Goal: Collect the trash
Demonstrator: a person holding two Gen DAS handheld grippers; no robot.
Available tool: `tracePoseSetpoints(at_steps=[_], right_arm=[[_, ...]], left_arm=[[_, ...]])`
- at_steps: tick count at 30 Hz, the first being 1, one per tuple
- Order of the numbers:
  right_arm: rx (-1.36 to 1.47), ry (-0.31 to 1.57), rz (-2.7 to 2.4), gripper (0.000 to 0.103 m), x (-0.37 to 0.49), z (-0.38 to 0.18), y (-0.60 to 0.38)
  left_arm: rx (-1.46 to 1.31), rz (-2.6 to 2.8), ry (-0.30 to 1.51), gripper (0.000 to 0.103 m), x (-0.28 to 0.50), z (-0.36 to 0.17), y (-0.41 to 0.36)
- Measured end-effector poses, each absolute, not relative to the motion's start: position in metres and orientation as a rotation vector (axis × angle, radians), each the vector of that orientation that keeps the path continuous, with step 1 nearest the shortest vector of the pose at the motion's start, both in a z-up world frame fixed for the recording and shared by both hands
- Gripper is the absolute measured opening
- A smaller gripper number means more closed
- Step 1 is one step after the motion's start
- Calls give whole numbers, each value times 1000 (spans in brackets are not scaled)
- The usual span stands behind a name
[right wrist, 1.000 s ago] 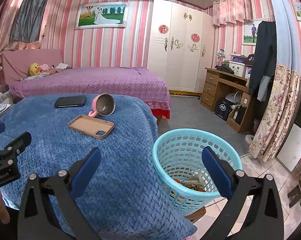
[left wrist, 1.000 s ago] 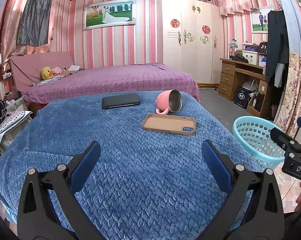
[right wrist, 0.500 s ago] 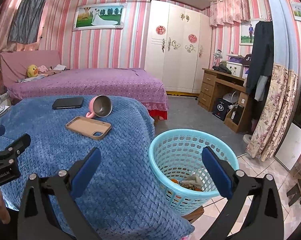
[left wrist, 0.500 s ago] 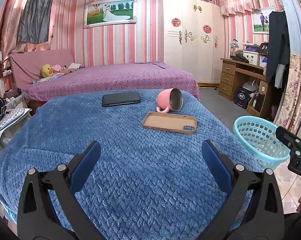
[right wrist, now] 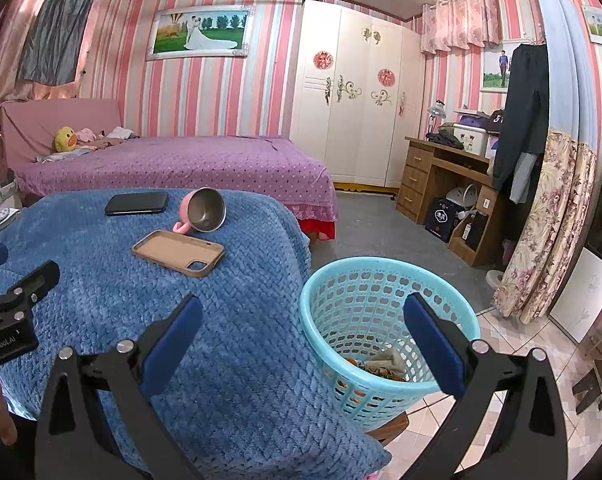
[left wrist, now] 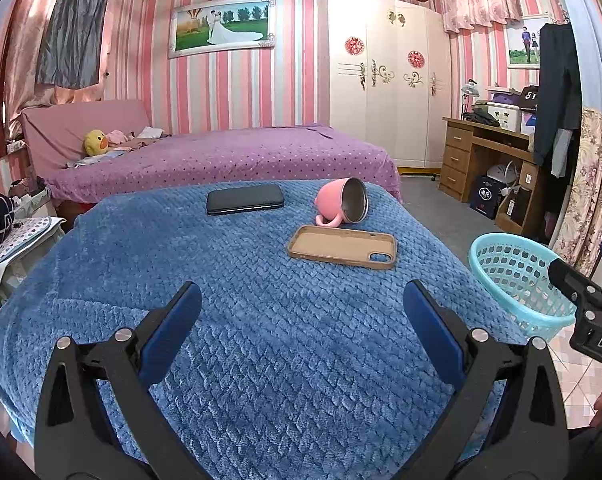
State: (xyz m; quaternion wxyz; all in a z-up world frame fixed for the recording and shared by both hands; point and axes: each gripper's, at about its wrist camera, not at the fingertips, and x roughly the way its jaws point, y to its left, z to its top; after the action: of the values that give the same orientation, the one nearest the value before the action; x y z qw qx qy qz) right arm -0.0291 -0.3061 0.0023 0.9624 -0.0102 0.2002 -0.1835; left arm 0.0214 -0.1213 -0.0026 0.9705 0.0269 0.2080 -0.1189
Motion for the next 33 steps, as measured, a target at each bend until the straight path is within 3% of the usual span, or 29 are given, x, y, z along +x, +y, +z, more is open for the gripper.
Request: tracePoseSetpoints(at_steps=[33], right_arm=[[-27, 397, -373, 98, -32, 7, -308]], left_arm=[[51, -216, 405, 98, 18, -5, -120]])
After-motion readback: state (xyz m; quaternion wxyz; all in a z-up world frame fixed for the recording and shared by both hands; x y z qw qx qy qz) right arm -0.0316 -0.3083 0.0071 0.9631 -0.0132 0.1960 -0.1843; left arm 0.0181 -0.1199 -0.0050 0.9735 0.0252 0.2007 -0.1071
